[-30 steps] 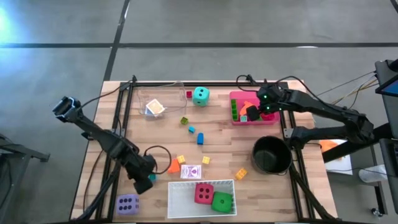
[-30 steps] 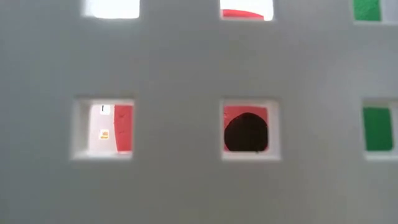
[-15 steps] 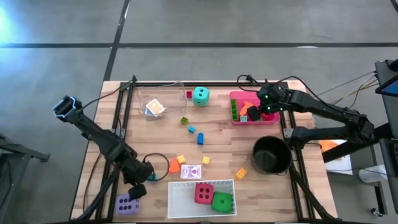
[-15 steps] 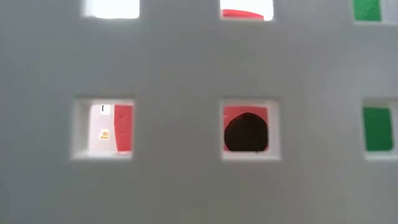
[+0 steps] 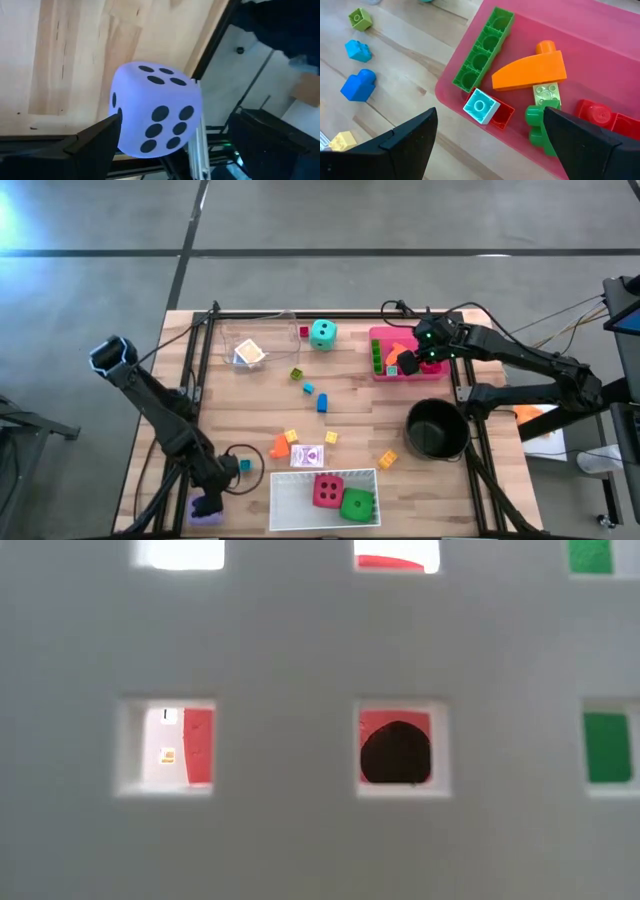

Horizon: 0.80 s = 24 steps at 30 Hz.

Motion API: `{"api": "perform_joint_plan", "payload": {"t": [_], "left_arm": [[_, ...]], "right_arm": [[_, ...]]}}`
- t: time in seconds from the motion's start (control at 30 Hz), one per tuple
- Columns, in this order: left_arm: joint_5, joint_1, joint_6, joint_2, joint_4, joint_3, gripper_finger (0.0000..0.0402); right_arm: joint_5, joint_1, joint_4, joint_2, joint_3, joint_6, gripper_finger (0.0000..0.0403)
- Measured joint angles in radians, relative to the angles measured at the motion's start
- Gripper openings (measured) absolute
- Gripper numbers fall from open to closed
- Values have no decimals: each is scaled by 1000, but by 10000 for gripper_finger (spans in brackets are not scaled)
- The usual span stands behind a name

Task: Pick & Place Toys
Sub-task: Put the violet dice into the white bin

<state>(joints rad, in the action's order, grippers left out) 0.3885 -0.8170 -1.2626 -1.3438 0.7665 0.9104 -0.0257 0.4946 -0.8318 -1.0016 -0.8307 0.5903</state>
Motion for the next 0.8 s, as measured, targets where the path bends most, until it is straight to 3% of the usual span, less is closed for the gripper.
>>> {"api": "perform_joint_plan", "payload": {"t": [0.8], "left_arm": [[28,-64,138,-165,-26,0,373]], "right_arm": [[0,0,1,0,0,0,356]]}}
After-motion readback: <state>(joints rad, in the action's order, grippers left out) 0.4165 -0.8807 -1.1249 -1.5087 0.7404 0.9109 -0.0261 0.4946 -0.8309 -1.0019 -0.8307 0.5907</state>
